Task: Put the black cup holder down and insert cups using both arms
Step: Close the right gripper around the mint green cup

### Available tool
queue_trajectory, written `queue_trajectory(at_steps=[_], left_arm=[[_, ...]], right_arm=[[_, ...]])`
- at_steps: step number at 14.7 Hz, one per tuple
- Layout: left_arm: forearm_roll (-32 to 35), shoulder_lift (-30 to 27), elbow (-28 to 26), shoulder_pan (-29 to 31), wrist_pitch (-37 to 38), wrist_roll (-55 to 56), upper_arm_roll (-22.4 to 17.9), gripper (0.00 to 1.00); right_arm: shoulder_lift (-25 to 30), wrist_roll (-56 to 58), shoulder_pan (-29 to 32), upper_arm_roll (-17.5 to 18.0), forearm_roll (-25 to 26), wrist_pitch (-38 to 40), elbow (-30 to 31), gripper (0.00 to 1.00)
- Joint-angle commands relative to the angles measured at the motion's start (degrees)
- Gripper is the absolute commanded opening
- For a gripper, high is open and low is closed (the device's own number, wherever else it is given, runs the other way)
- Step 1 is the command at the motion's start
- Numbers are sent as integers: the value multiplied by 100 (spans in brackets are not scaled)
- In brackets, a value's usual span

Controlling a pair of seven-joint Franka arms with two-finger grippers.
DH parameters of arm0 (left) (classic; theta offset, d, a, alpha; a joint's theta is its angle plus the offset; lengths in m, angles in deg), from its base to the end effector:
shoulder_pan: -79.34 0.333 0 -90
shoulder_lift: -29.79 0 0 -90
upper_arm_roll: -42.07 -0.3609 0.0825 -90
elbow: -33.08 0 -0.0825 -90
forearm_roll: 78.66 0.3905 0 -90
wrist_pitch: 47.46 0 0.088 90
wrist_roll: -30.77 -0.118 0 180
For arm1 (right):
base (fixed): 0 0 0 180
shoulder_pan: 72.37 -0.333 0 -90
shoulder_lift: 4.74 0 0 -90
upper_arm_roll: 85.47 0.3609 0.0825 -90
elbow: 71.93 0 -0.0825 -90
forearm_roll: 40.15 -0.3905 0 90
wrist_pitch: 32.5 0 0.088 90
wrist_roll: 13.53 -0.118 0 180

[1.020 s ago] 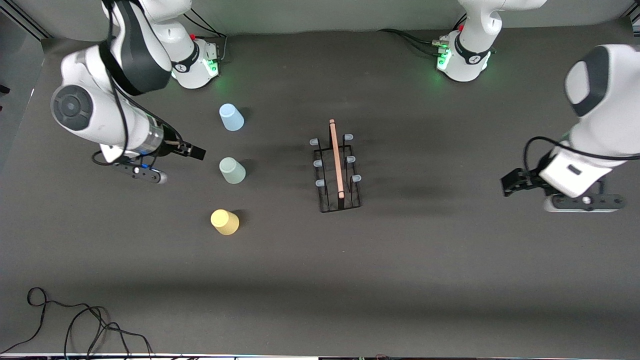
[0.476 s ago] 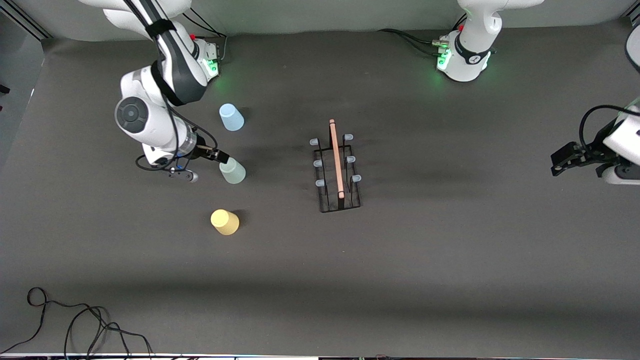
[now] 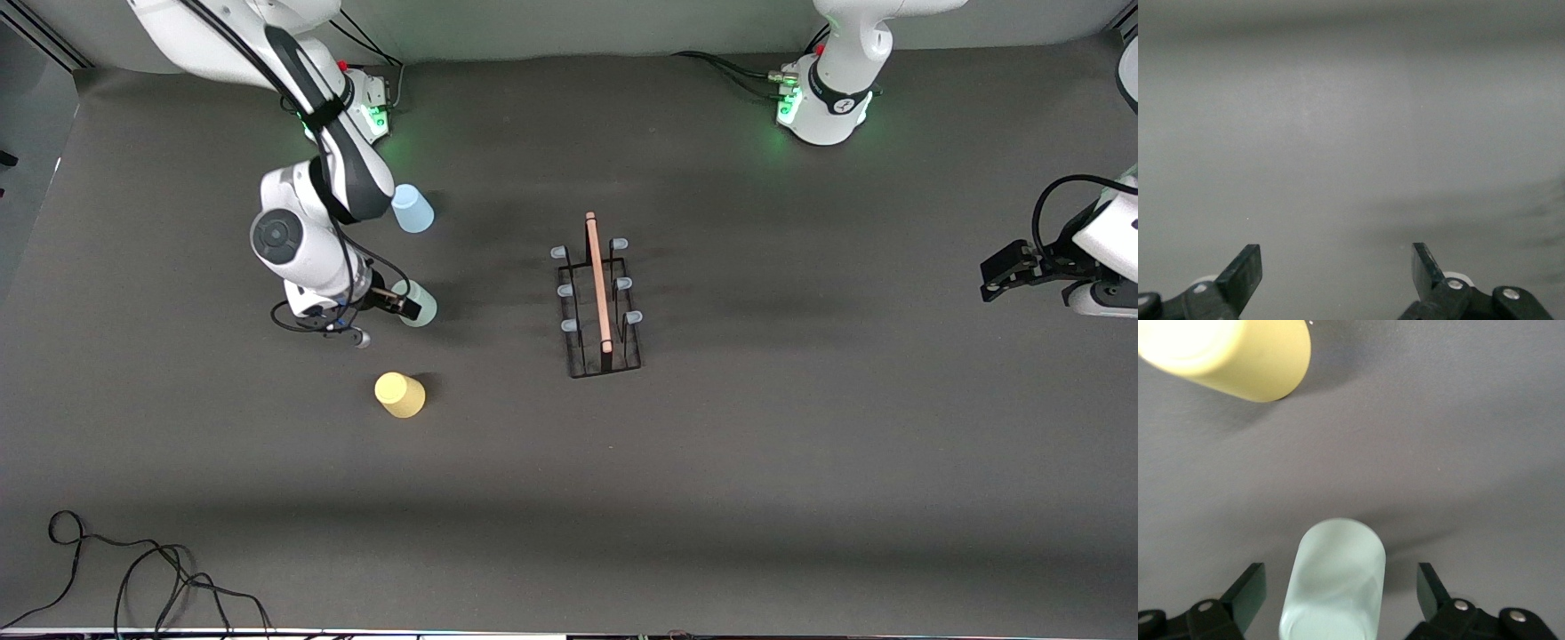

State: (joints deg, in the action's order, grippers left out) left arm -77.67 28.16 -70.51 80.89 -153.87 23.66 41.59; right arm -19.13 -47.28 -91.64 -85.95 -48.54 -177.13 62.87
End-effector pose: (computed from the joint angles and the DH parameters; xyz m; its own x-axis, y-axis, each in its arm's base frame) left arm 0.5678 0.0217 0.5851 0.9928 -0.0935 0.0749 -0.0918 -0.9954 -0.0261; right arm 0.4913 0.1666 0.2443 0.9219 -0.3714 -0.1100 -0.3751 -0.9269 -0.0139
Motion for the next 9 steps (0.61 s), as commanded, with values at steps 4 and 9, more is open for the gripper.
queue_trajectory(at_steps=[4,9], left_arm=[[15,-171,23,47,138,-27,66,100],[14,-171,427,-32,656,457,110,100]], right_arm=[[-161,-97,-78,-22,-119,-101,-33,99],[-47,0,-165,-4,-479,321,-59,100]])
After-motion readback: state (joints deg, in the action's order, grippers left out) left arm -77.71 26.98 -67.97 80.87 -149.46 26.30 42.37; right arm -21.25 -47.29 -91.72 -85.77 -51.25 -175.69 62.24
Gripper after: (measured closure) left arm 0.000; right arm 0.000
